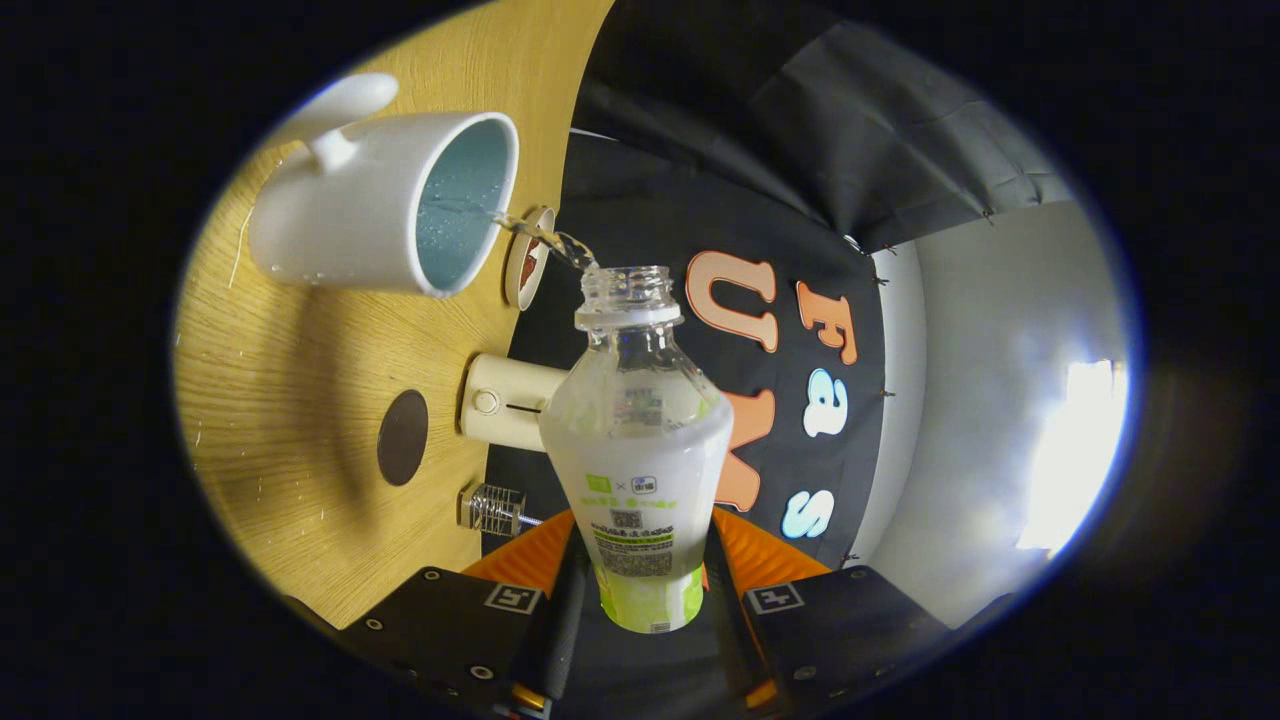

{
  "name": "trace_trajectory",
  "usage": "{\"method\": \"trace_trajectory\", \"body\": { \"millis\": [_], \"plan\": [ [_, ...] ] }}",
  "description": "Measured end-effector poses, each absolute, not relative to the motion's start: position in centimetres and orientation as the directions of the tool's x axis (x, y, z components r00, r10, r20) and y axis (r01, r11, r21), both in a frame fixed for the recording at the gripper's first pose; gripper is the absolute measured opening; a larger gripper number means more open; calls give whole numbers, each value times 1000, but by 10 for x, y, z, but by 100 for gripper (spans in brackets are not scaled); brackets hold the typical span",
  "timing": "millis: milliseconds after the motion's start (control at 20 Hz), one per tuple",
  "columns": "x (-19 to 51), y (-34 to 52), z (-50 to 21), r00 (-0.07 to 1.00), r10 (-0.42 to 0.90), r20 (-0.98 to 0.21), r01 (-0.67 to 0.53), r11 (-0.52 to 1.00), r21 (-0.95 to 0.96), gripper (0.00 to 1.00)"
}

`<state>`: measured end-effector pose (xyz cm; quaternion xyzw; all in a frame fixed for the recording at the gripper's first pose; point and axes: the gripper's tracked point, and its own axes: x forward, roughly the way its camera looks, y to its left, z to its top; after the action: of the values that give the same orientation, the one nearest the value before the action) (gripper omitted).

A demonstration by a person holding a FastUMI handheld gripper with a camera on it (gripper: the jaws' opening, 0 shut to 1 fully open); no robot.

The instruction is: Take the bottle from table, then pour the juice into the cup, finally place the bottle on the coaster

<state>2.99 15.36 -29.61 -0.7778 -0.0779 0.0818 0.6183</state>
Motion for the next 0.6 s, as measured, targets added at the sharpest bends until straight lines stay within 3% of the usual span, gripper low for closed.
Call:
{"method": "trace_trajectory", "body": {
  "millis": [600],
  "plan": [
    [31, 160, -289, 965, 262, -14, 61, -278, -959, 59]
  ]
}}
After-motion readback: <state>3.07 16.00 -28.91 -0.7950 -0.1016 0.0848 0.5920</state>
